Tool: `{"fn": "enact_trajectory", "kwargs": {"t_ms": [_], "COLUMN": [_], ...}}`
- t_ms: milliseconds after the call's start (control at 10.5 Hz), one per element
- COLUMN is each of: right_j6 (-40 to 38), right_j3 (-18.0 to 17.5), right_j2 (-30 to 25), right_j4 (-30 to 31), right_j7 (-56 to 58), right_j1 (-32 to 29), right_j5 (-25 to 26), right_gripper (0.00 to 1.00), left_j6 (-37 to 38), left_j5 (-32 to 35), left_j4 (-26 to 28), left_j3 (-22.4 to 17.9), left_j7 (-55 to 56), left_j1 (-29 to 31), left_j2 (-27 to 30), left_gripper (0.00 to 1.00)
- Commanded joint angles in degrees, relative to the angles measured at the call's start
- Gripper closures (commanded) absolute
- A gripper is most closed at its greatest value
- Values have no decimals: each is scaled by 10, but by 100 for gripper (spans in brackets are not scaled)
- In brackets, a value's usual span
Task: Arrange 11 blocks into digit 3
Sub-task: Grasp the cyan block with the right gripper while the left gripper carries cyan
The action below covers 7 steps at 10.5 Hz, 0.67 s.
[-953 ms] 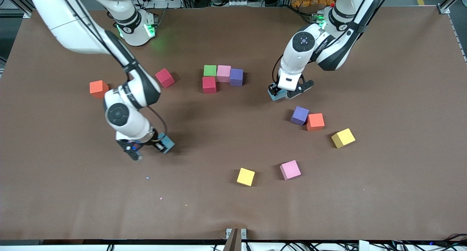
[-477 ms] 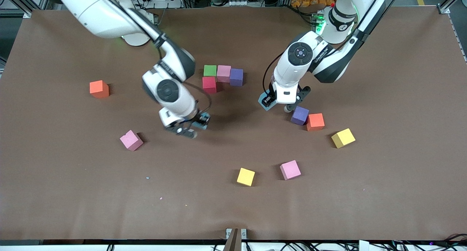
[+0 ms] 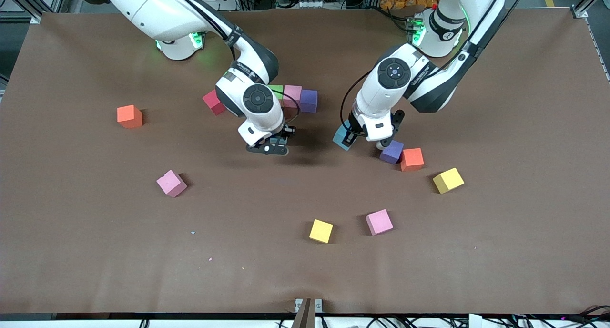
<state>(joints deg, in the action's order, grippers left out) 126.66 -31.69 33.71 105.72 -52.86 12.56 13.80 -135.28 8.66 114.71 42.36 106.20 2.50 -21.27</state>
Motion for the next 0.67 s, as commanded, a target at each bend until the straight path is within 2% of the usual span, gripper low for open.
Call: {"fn": "enact_trajectory", "kwargs": {"t_ms": [0,572], "right_j6": [3,61], "right_j3": [-3,-7], "right_j2": [-2,-8], "right_j4": [23,67], "right_j7": [29,28], "right_j1": [-4,-4], "right_j5": [16,40], "right_gripper": [93,98], "left_j6": [15,15], "left_j5": [-7,2], "left_j4": [-34,-56], "left_j3": [0,-11], "left_j7": [56,61], "left_j1": [1,-4], "left_j2": [-18,-49], "left_gripper": [100,100]}}
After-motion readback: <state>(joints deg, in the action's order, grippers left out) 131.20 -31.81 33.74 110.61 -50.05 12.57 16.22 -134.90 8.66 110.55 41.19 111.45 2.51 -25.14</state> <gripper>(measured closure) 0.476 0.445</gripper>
